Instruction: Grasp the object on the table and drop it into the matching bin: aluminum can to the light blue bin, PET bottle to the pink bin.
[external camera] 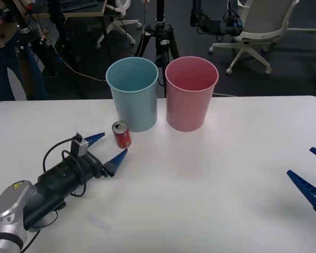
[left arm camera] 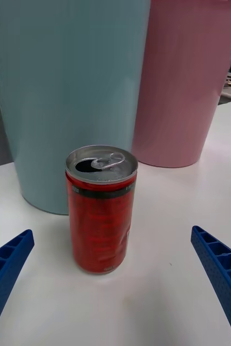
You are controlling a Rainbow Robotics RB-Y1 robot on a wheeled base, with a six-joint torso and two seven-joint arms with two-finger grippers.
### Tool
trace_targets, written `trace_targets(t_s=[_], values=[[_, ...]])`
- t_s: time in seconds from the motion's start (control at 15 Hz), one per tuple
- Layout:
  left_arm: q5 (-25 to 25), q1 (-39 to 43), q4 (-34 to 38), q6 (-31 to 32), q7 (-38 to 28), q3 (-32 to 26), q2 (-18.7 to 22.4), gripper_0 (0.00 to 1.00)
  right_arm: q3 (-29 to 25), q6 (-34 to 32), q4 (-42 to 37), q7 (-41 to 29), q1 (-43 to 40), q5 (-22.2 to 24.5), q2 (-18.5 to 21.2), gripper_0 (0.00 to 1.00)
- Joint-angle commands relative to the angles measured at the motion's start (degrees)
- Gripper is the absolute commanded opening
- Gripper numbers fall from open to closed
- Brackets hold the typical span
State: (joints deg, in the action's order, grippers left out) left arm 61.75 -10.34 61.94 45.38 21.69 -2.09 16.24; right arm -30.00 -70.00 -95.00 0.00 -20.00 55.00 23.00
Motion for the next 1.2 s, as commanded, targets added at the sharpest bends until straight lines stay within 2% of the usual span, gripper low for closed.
trace_targets(t_s=[0.07,1.2], values=[[0.1,-1.2,-0.7,-1.8,0.5,0.2,-0.9,1.0,0.0,0.0,0.0,0.0,0.0,0.0,0.0,1.0],[0.2,-5.3,-0.9,-14.4,-0.2,3.9,-2.9,1.0,0.0,0.0,0.0,0.0,0.0,0.0,0.0,1.0]])
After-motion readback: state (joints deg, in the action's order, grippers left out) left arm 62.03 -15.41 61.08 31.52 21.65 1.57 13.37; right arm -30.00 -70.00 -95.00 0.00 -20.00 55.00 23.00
